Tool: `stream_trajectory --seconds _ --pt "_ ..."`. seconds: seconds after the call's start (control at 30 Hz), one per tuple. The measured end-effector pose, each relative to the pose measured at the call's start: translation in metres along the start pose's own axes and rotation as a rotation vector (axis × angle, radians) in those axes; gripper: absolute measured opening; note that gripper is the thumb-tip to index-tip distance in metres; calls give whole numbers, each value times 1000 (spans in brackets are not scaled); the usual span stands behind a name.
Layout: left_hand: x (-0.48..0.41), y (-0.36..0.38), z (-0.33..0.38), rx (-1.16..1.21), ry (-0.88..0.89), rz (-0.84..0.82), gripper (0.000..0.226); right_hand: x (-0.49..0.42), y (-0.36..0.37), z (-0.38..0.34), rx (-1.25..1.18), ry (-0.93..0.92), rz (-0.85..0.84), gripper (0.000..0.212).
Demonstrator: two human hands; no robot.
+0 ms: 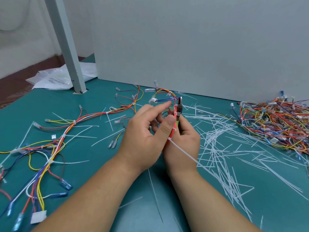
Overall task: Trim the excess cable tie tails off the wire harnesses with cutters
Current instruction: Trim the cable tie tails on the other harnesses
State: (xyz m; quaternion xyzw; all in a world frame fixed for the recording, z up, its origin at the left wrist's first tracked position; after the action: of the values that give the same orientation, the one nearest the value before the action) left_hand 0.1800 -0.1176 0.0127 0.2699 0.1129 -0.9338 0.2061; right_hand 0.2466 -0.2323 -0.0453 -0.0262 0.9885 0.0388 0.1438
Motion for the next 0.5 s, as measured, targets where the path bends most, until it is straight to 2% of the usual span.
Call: stream_trajectory --seconds 0.1,0.23,0.3,0.5 --pt "0 -3 4 -80 42 -11 55 -1 2 2 -55 53 -10 14" --pt "1 7 13 -237 123 -137 77 0 14 12 -259 177 -93 16" --pt "2 13 15 -309 143 -200 85 1 18 13 -276 199 -130 19" --pt "3 14 16 -367 164 -217 87 5 27 10 -343 209 -223 17"
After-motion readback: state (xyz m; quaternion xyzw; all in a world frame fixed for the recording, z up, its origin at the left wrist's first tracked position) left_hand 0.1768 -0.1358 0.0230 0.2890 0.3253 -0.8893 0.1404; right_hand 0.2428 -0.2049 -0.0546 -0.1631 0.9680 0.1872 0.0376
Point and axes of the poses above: each hand's wrist, its own x-axis away from the middle knuckle, its own y-axis out of the palm, z = x × y, the point moved 10 cm from there along -x, towards the middle knuckle, and after that the axes turned 7 degrees about x, right-handed, at the moved point
